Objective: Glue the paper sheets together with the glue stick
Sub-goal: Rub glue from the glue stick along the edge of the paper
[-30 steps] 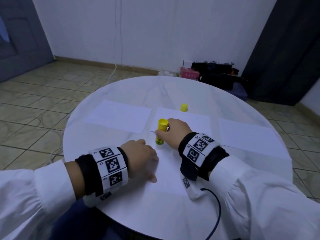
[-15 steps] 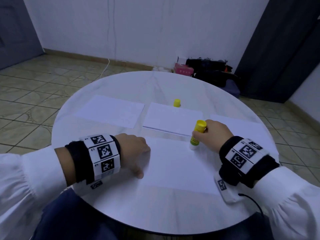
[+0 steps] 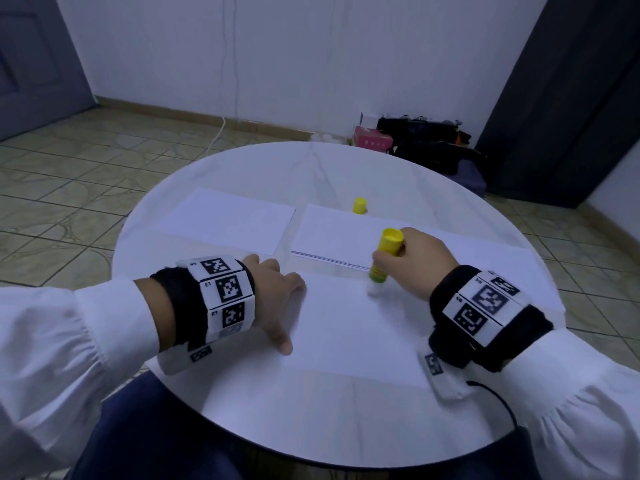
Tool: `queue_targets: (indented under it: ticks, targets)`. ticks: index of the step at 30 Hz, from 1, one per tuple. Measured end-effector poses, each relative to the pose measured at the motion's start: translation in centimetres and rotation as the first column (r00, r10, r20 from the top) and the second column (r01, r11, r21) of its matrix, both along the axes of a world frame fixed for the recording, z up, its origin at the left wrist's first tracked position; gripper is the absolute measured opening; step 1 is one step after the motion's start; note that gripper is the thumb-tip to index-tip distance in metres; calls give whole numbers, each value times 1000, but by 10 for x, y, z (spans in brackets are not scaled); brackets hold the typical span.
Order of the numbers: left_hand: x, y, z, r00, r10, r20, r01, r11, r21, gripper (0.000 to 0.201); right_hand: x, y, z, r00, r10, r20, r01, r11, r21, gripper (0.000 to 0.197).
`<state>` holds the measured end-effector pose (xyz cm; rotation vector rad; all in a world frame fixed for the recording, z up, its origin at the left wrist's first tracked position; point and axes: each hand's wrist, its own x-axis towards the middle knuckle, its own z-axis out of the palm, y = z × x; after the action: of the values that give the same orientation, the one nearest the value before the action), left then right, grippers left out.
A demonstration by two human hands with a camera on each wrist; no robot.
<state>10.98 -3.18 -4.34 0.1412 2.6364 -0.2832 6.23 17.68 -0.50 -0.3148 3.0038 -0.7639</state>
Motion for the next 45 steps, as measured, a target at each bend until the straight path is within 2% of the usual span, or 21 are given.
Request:
queue_targets:
  ticks: [3, 5, 12, 15, 17, 18, 19, 21, 23, 26, 29, 32, 39, 42, 45]
  targets:
    - [2, 0, -1, 999, 33, -1, -33, 999, -40, 138, 11, -40, -2, 990, 136, 28, -134, 989, -55, 25]
    - [5, 2, -1, 998, 58, -5, -58, 998, -37, 141, 17, -64, -8, 981, 193, 38, -191, 981, -45, 27]
    - [5, 1, 2, 997, 79, 24, -80, 996, 28, 117, 25, -83, -21, 967, 253, 35, -254, 966, 44, 28]
    - [2, -4, -5, 998, 30, 62, -29, 999, -23, 97, 34, -77, -23, 937, 344, 54, -344, 939, 2, 29]
    - [1, -4, -3, 998, -8, 58, 8, 1000, 4, 87, 43, -72, -22, 903, 425, 66, -426, 905, 5, 22]
    - [3, -3, 0, 998, -23, 65, 22, 1000, 16, 90, 48, -70, -20, 886, 458, 77, -460, 888, 14, 18]
    - [3, -3, 1, 996, -27, 80, 26, 1000, 17, 103, 52, -67, -18, 870, 485, 88, -488, 873, 22, 18]
    - [2, -1, -1, 997, -20, 76, 21, 1000, -19, 143, 61, -62, -13, 848, 520, 98, -525, 850, 34, 27]
    - [0, 0, -2, 997, 30, 71, -27, 999, -37, 164, 67, -55, -9, 837, 537, 106, -543, 838, 45, 31]
    - [0, 3, 0, 992, 110, 59, -107, 993, -42, 160, 72, -43, -6, 837, 532, 126, -541, 839, 56, 28]
    - [1, 8, 1, 996, 79, 28, -76, 993, -87, 156, 74, -26, -4, 852, 506, 134, -515, 856, 46, 16]
    - [2, 11, 2, 995, 87, 45, -82, 992, -91, 146, 74, -3, -5, 882, 446, 148, -458, 887, 54, 19]
    - [-2, 15, 4, 998, 19, 63, -11, 992, -127, 139, 72, 54, -4, 935, 326, 142, -336, 941, 51, 17]
    - [-6, 16, 2, 996, -54, 69, 63, 988, -139, 141, 72, 70, -2, 935, 302, 185, -316, 948, 48, 18]
    - [-10, 19, 3, 988, -120, 97, 135, 978, -157, 133, 60, 75, 2, 952, 242, 187, -260, 962, 82, 16]
